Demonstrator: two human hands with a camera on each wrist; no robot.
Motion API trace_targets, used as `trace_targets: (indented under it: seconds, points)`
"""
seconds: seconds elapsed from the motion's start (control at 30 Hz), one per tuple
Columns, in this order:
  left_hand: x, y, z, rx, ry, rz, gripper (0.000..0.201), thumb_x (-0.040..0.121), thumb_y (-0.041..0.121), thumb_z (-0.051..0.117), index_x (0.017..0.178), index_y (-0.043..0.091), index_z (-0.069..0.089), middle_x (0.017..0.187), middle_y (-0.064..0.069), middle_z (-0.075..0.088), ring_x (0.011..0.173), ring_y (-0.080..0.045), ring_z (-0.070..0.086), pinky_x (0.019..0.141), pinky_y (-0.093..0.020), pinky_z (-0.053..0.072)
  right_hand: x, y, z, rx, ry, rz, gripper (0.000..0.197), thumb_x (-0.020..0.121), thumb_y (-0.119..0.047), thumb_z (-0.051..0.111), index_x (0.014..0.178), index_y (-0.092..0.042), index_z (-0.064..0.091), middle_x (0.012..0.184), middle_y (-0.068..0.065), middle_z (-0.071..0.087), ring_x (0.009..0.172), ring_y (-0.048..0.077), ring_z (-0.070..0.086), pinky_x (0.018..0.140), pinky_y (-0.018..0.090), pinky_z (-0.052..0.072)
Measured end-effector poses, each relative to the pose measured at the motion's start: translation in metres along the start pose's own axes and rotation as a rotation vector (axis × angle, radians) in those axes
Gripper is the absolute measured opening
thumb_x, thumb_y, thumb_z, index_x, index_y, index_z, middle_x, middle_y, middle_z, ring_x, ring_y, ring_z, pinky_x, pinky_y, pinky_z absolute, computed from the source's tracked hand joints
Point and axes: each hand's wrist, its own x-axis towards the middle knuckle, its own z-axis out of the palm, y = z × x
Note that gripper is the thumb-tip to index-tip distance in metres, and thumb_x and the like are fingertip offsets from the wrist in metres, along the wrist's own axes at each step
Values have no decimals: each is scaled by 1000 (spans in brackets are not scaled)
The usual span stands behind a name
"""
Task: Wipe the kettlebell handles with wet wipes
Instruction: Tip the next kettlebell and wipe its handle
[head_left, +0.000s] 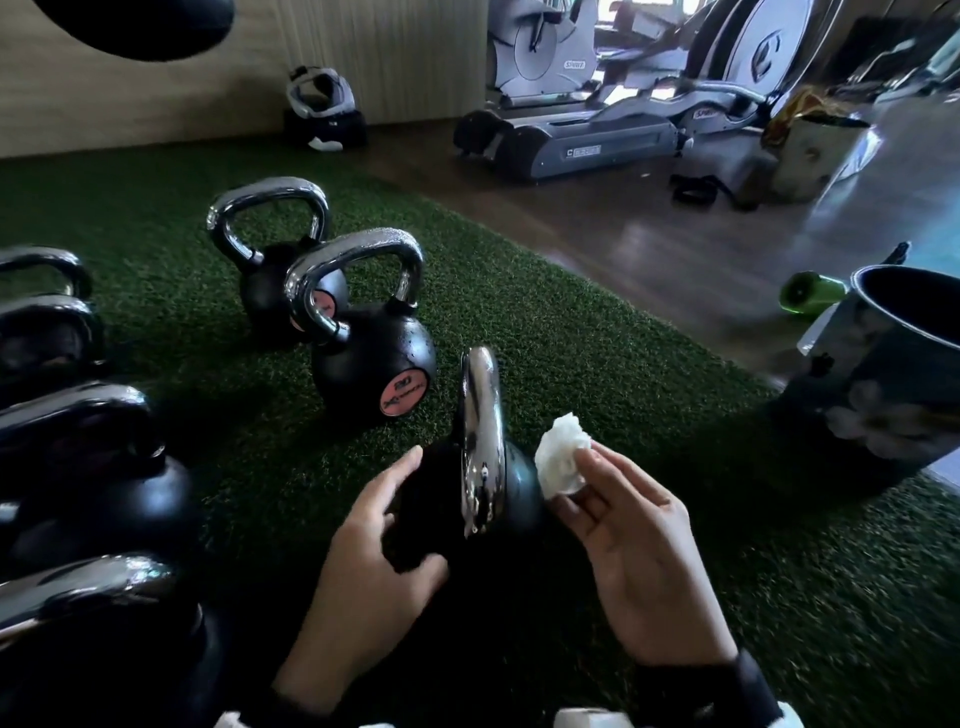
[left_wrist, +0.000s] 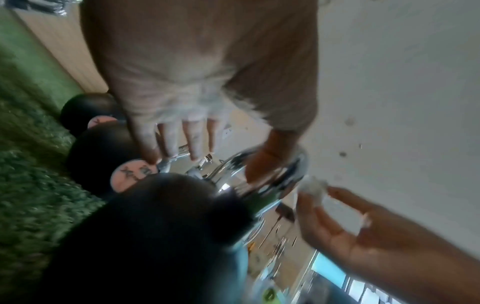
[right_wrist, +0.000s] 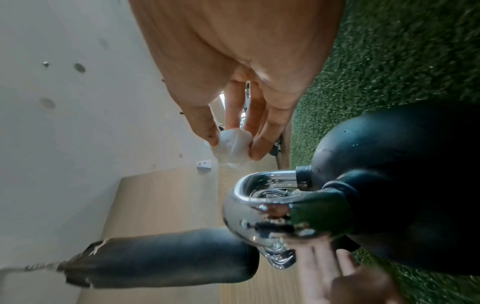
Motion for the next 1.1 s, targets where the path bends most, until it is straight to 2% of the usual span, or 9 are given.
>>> trace_targets:
  seconds: [0.17, 0.3, 0.47, 0.63, 0.77, 0.83, 0.9, 0.97, 1.1]
  points:
    - [15, -31, 46, 362, -102, 22, 144, 53, 83, 76, 163, 29, 1, 170, 13, -13, 158, -12, -12, 129, -37, 6, 24, 10, -14, 21, 85, 7, 26, 85, -15, 70, 106, -1, 79, 108, 21, 77, 94, 22, 74, 85, 32, 63]
    - [26, -32, 68, 290, 215, 127, 114, 65, 77, 72, 154, 27, 22, 163, -5, 30, 152, -30, 25, 123, -55, 28, 41, 19, -12, -34, 107, 7, 22, 92, -10, 70, 110, 0, 77, 108, 20, 77, 95, 21, 73, 87, 33, 60]
    - [33, -39, 71, 315, 323, 298, 91, 74, 60, 75, 146, 17, 39, 148, -6, 50, 140, -33, 46, 111, -58, 43, 63, 26, 0, -126, 141, -19, 21, 92, -10, 73, 109, 1, 77, 103, 18, 79, 90, 21, 74, 81, 30, 60]
    - [42, -51, 47, 18, 170, 240, 82, 65, 52, 89, 133, 59, 44, 133, 6, 64, 127, -23, 62, 106, -52, 51, 81, 38, 18, -207, 177, 15, 17, 90, -10, 78, 105, -1, 78, 97, 20, 80, 89, 31, 75, 88, 43, 61]
    - [43, -54, 38, 30, 94, 153, 81, 54, 59, 83, 116, 69, 33, 124, 62, 40, 120, 30, 41, 102, 1, 34, 92, 57, 24, -495, 227, -56, 22, 89, -27, 81, 107, -14, 81, 91, 3, 82, 86, 17, 79, 87, 38, 64]
    - [42, -59, 43, -41, 102, 119, 88, 57, 58, 88, 128, 58, 37, 130, 49, 51, 125, 21, 47, 108, -10, 40, 91, 60, 28, -671, 270, -136, 24, 91, -34, 78, 109, -20, 82, 92, -5, 82, 77, -2, 74, 82, 20, 61]
    - [41, -68, 47, -139, 121, 79, 89, 59, 56, 94, 136, 40, 52, 133, 11, 66, 127, -11, 62, 109, -42, 50, 89, 64, 31, -736, 280, -188, 23, 94, -32, 75, 113, -20, 81, 96, -9, 80, 68, -20, 64, 70, -1, 48]
    - [40, -71, 49, -170, 132, 64, 87, 58, 55, 95, 133, 36, 54, 131, 1, 67, 126, -16, 63, 107, -47, 51, 88, 66, 35, -747, 280, -203, 24, 97, -28, 72, 117, -17, 79, 102, -6, 80, 63, -27, 56, 68, -8, 40]
    - [39, -67, 52, -205, 159, 32, 91, 58, 53, 96, 135, 29, 53, 130, -1, 67, 125, -17, 64, 105, -47, 53, 101, 59, 45, -630, 303, -196, 20, 97, -25, 72, 113, -16, 80, 95, -10, 79, 84, -6, 71, 93, 21, 58]
